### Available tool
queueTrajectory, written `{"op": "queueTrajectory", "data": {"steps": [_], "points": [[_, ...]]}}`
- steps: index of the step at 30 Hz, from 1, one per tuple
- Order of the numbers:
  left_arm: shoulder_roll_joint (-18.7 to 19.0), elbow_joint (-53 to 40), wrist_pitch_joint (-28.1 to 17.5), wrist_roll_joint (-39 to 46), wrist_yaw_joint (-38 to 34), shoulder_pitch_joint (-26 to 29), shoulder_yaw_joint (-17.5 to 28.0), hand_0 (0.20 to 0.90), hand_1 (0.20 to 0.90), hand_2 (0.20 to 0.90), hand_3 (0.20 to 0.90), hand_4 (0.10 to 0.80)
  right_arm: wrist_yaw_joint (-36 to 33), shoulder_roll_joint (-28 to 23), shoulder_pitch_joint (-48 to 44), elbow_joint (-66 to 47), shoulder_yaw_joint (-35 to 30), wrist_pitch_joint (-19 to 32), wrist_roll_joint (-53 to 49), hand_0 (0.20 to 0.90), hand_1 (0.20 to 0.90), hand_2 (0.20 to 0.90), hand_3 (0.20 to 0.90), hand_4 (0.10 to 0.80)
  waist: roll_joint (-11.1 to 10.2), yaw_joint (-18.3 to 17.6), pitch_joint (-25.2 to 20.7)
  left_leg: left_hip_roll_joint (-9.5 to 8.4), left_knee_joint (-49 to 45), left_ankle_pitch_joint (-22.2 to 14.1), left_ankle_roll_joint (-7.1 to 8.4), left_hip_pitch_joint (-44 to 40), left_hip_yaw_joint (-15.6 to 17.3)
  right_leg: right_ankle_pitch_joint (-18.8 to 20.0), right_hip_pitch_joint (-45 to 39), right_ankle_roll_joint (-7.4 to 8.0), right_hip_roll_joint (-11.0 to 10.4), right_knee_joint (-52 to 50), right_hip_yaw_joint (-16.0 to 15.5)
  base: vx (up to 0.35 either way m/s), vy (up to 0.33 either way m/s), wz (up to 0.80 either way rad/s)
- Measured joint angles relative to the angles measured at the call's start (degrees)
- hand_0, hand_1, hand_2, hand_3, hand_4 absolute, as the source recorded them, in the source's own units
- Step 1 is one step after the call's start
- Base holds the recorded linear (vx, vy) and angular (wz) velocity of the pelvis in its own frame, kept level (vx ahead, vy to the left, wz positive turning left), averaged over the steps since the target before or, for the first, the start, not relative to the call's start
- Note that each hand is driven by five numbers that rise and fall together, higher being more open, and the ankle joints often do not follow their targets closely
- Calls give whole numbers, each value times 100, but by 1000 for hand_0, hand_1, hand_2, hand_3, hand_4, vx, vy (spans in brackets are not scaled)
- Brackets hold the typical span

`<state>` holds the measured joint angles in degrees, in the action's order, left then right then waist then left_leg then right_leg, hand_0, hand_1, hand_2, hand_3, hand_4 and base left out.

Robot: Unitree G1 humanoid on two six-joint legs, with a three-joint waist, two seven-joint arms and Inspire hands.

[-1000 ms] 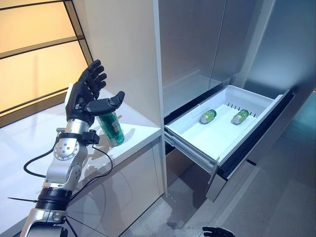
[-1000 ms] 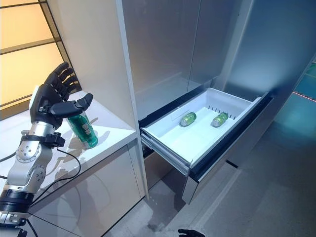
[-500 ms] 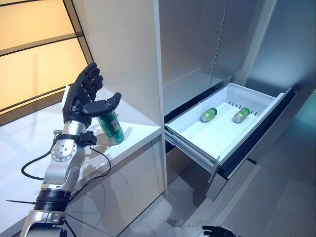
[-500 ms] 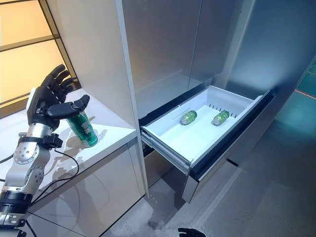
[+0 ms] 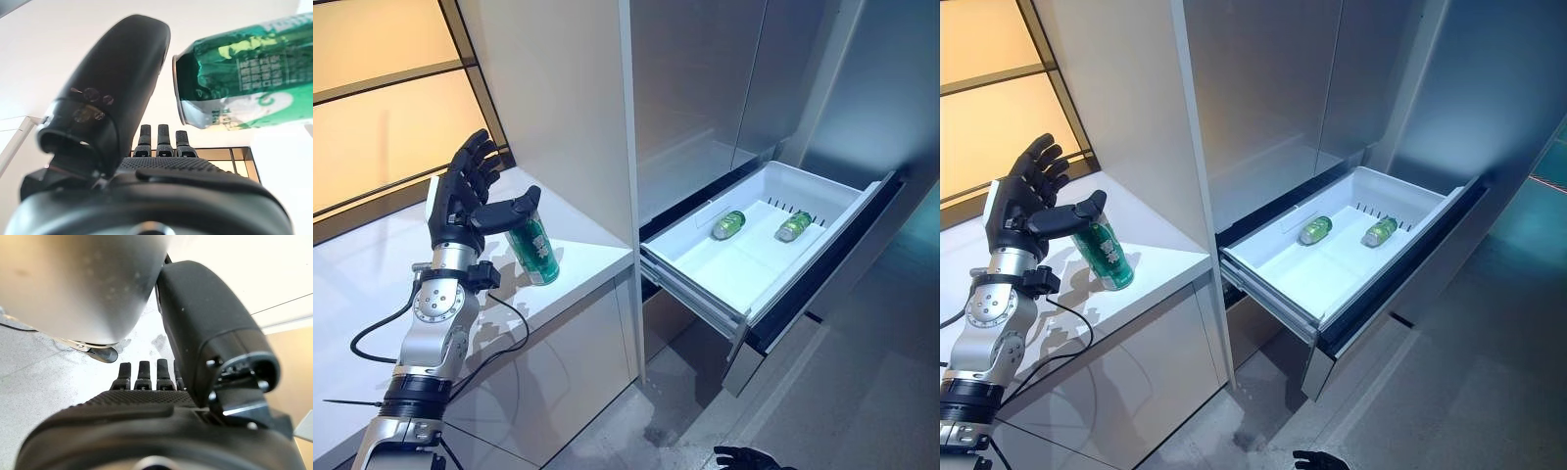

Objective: Put drinks into fridge and close the fridge

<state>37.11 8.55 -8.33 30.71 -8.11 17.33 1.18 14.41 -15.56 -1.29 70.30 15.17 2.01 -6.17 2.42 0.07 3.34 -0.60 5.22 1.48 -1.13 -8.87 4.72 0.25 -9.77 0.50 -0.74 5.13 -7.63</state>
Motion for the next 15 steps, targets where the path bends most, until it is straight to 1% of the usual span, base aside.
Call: {"op": "queueTrajectory", "data": {"steps": [4,10,12,15], "points": [[-1,0,3,14,63,0,0,900,900,900,900,800,0,2,0,-1,-4,2,0,900,900,900,900,800,-3,-3,2,0,-1,0,0,0,0,0,0,0,0,-4,0,0,0,0],[-4,0,166,229,527,-17,-2,900,900,900,900,800,1,2,0,0,-33,0,1,900,900,900,900,800,-2,-10,3,-1,-1,0,0,-2,0,0,-2,0,0,-9,0,0,0,0],[-4,0,271,228,534,-30,-2,900,900,900,900,800,4,3,1,0,-55,0,2,900,900,900,900,800,3,-14,5,-1,-1,1,0,-3,0,0,-3,0,0,-10,0,0,0,0],[-4,0,305,212,532,-97,-1,900,900,900,900,800,5,3,1,0,-61,0,3,900,900,900,900,800,6,-16,7,-1,-1,1,0,-6,0,1,-6,0,0,-27,0,0,0,0]]}}
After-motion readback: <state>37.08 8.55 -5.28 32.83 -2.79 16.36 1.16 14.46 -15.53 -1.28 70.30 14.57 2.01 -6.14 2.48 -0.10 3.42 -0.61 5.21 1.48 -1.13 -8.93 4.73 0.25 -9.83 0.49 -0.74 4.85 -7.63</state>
